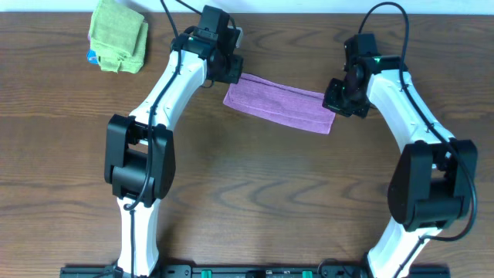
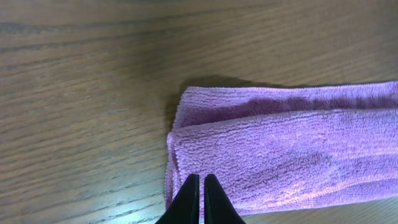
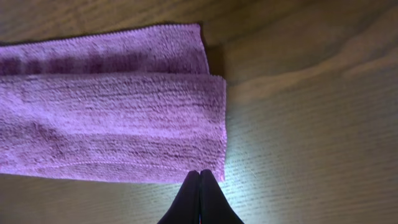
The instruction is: Fold the cloth
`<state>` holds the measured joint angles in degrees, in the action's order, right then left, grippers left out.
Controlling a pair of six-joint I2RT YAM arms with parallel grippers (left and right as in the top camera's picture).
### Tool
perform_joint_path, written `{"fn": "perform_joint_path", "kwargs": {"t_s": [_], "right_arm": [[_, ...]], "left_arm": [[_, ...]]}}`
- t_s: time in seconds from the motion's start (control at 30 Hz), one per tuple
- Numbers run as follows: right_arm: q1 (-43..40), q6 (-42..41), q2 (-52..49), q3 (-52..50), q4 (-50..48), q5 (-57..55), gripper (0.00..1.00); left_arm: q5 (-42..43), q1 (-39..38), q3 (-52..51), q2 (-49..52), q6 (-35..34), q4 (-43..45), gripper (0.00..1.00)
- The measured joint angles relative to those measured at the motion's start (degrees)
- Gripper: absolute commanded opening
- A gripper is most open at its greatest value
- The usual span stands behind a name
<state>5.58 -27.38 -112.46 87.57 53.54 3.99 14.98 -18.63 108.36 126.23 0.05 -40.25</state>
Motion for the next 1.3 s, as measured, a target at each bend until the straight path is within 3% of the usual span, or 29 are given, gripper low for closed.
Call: {"fn": "perform_joint_path", "kwargs": {"t_s": [0.57, 1.3], "right_arm": [[0.3, 0.9, -0.4, 0.1, -2.9, -2.5, 0.01], [3.0, 1.4, -10.6, 0.6, -4.9, -3.0, 0.01]], "left_arm": [[-0.1, -2.2, -0.1, 5.7, 1.3, -1.5, 0.06], [-2.6, -3.0, -4.8, 6.5, 1.5, -4.8, 0.06]]}}
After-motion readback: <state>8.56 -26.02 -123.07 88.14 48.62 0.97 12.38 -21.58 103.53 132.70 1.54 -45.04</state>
